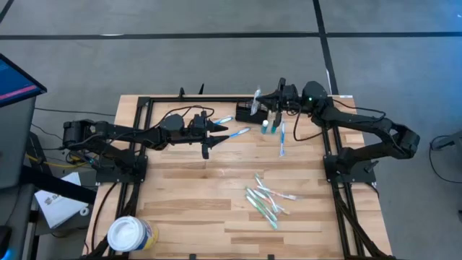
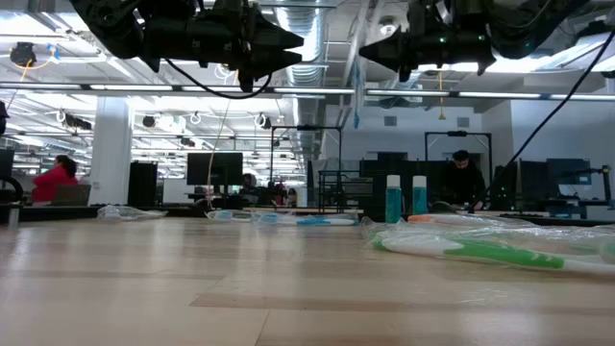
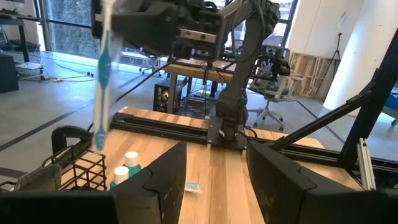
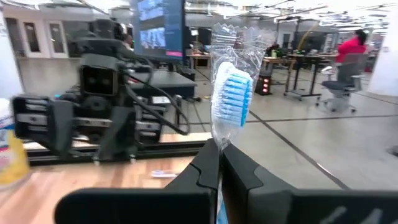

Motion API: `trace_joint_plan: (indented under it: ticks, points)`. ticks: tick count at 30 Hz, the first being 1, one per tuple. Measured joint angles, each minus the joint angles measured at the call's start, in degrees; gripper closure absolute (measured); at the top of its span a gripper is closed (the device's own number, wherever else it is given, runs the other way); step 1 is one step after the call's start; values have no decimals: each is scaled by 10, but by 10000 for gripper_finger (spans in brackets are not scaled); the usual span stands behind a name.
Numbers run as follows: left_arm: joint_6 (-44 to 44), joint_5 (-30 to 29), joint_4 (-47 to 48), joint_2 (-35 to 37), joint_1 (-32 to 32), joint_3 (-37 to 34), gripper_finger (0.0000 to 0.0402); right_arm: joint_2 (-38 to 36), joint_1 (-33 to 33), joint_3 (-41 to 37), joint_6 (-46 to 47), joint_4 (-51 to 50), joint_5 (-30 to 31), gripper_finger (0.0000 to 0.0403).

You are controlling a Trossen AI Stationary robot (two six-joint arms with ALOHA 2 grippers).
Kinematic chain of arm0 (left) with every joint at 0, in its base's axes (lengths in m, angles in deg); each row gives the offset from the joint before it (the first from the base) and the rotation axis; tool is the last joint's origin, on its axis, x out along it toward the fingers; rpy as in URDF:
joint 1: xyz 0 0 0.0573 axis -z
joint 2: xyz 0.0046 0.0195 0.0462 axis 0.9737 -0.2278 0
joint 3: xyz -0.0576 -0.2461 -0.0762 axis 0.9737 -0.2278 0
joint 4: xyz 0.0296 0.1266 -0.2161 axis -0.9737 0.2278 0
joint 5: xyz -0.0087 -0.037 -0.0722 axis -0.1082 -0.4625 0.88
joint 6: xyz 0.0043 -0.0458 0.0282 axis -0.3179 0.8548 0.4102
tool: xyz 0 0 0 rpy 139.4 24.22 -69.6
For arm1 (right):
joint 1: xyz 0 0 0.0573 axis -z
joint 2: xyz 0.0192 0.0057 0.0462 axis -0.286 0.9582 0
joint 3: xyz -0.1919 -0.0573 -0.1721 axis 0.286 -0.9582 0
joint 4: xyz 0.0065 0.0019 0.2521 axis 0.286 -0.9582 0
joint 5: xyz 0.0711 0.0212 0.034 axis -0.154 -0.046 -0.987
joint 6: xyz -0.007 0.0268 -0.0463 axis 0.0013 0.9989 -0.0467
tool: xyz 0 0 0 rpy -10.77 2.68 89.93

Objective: Pick & Place toothbrushing station
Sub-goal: Put the blue toothbrush into the mesh organizer

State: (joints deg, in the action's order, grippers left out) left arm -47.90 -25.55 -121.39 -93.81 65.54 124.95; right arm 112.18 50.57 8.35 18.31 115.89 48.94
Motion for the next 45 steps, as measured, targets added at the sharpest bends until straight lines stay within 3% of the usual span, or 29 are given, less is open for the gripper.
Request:
trace_joint_plan:
  ticks: [22,45]
  points:
    - [-1,0,0,0,0,0,245,0,111,-32,-17,0,2,403]
    - [-1,0,-2,0,0,0,245,47,146,-40,-16,31,-3,403]
